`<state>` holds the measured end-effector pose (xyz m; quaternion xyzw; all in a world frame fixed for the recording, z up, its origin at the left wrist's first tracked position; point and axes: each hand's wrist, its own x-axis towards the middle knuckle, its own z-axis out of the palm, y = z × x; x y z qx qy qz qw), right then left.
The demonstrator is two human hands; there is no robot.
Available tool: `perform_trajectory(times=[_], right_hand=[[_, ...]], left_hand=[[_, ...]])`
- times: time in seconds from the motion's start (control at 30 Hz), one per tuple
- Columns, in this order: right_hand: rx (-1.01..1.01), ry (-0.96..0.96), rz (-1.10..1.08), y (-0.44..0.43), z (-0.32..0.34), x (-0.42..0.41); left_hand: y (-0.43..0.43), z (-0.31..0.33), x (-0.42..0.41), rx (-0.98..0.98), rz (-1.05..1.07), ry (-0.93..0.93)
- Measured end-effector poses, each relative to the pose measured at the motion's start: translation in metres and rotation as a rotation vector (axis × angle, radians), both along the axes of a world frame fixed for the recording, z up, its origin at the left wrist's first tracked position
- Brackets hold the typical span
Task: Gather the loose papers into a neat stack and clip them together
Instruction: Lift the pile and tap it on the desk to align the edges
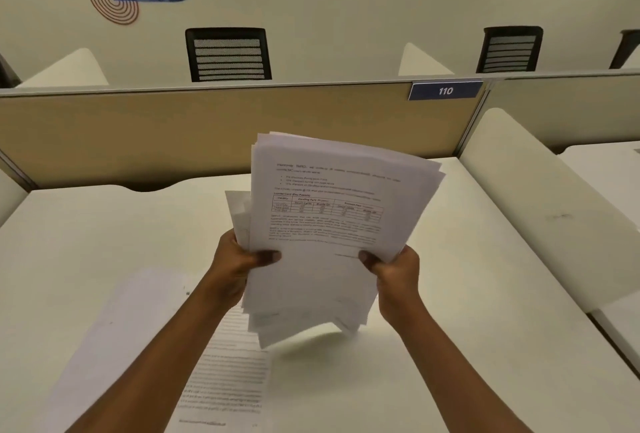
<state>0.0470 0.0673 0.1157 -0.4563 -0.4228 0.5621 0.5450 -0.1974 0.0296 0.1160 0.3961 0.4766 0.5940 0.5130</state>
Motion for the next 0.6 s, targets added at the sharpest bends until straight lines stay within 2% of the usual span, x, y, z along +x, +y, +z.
perform_trajectory(times=[0.17, 0.3, 0.47, 0.6], right_hand=[[0.086, -0.117, -0.066, -0.007, 0.007, 0.033], [0.006, -0.161, -0.107, -0.011, -0.012, 0.052], [-0.047, -0.148, -0.018, -0.009, -0.033, 0.07], [-0.061, -0.218, 0.017, 0.002, -0.037, 0.075]], left_hand=[[0.014, 0.01, 0.039, 0.075, 0.074, 0.104], [0.022, -0.011, 0.067, 0.046, 0.201, 0.131], [0.023, -0.039, 0.085, -0.083, 0.16, 0.074], [0.03, -0.037, 0.094, -0.12, 0.093, 0.092]])
